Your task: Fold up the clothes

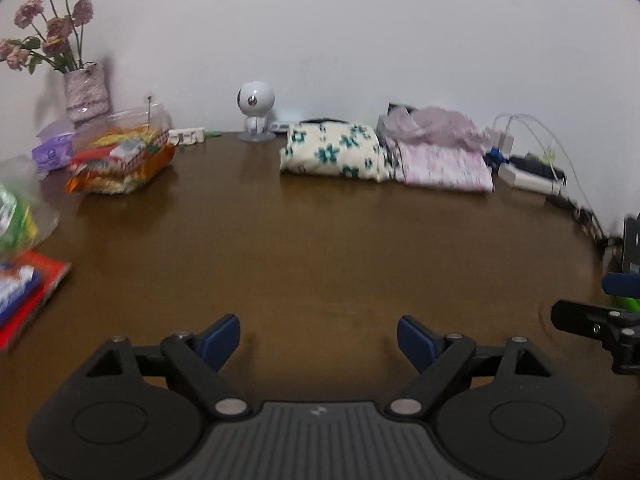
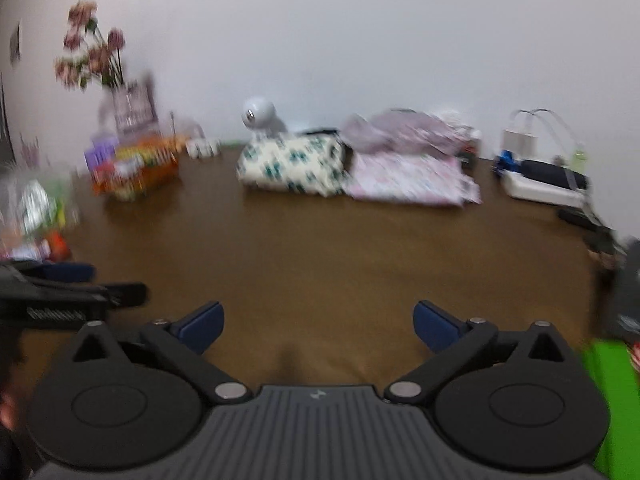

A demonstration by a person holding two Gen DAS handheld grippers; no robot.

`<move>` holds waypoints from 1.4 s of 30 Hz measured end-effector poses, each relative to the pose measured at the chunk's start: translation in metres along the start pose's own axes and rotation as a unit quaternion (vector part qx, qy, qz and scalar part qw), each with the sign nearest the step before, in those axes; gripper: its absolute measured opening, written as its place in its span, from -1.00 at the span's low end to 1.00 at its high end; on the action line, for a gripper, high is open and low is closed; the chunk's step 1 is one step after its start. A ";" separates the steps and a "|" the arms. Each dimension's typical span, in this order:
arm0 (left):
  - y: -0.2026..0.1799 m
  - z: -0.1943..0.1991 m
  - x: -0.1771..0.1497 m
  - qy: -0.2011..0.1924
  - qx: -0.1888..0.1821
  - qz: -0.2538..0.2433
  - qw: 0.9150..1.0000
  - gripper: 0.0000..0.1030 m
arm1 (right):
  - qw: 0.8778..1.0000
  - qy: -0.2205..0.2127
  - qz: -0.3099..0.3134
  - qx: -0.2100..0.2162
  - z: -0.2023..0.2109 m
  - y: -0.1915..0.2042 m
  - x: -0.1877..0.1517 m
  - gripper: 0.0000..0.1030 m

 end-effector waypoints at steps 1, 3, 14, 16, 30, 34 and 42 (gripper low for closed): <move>-0.003 0.002 -0.007 -0.001 0.010 -0.001 1.000 0.66 | 1.000 0.008 -0.011 -0.006 0.002 -0.006 -0.010 0.99; -0.013 0.001 -0.014 -0.004 0.023 -0.012 1.000 0.66 | 0.999 0.013 -0.026 -0.021 0.004 -0.015 -0.022 0.99; -0.036 -0.018 -0.029 0.003 0.024 -0.015 1.000 0.68 | 0.995 0.042 -0.035 -0.084 -0.016 -0.039 -0.045 0.99; -0.038 -0.019 -0.030 0.004 0.021 -0.014 1.000 0.70 | 0.995 0.046 -0.029 -0.086 -0.018 -0.038 -0.047 0.99; -0.045 -0.033 -0.025 0.015 0.026 -0.011 1.000 1.00 | 0.993 0.058 -0.053 -0.093 -0.021 -0.042 -0.053 0.99; -0.046 -0.034 -0.024 0.018 0.024 -0.012 0.999 1.00 | 0.992 0.058 -0.054 -0.094 -0.021 -0.043 -0.053 0.99; -0.051 -0.031 -0.028 0.013 0.010 -0.022 1.000 1.00 | 0.992 0.052 -0.053 -0.098 -0.018 -0.036 -0.055 0.99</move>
Point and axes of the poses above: each gripper's, at about its wrist camera, not at the fingertips, and z roughly against the way its jaws point, y to its left, x to its top, the point moved 8 cm from there along -z, roughly the way its jaws point, and after that the axes turned 8 degrees about z, right-handed, at the moved point
